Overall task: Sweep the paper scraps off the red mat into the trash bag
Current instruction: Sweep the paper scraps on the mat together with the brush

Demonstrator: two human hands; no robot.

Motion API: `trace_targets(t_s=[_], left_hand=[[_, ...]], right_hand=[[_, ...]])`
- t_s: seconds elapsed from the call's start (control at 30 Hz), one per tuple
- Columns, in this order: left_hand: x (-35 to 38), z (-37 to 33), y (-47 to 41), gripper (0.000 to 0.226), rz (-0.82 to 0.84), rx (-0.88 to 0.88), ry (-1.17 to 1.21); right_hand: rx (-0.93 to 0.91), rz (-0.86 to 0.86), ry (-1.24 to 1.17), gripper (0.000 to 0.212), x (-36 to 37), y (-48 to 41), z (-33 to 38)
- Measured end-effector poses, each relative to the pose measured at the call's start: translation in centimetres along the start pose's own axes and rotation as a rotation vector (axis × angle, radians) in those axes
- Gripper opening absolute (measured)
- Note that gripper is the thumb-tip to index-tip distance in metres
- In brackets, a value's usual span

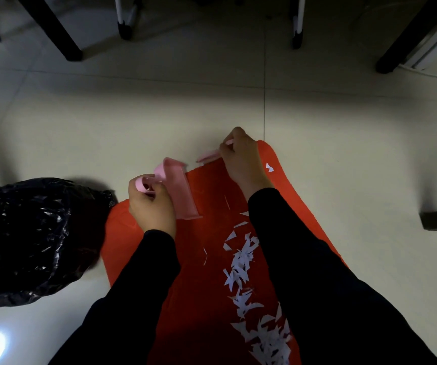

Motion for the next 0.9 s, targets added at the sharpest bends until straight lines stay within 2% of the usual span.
trace_targets(t_s=[0.17, 0.27, 0.33, 0.43, 0.53, 0.7, 0.83, 0.9], left_hand=[[0.1, 0.0, -0.2, 0.034, 0.001, 0.001, 0.0], [0.2, 0.1, -0.3, 0.034, 0.004, 0.003, -0.003], [0.3, 0.2, -0.3, 0.03, 0.0, -0.002, -0.006], [0.5, 0.0, 0.0, 0.014, -0.009, -0.001, -0.02], [0.7, -0.3, 0.4, 0.013, -0.007, 0.01, -0.033], [1.0, -0.7, 0.4, 0.014, -0.006, 0.007, -0.049], [1.0, -0.8, 0.3, 0.015, 0.005, 0.021, -0.063], [1.0, -0.6, 0.1, 0.015, 0.008, 0.015, -0.062]], right_hand=[[0.031, 0.123, 0.002, 0.013, 1.9, -0.4, -1.1], [0.057, 0.18, 0.045, 0.011, 2.3, -0.1, -1.9], [0.04, 0.148, 0.053, 0.003, 1.7, 0.0, -1.7], [-0.003, 0.025, 0.016, 0.006, 0.1, -0.2, -0.9], [-0.027, -0.027, -0.007, 0.003, -0.6, -0.3, -0.4], [-0.008, 0.082, 0.003, 0.011, 0.4, 0.0, -1.3], [0.048, 0.188, 0.022, 0.01, 1.8, 0.5, -2.7], [0.06, 0.188, 0.04, 0.006, 1.5, 0.6, -2.6]])
Point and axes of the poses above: each hand's wrist, its own y-axis away from the middle knuckle, its own x-axis out of the palm, z = x × y, the point moved 1 cm from there along -y, towards the middle knuckle, and after that the axes turned 11 degrees about z, right-handed, at the moved point
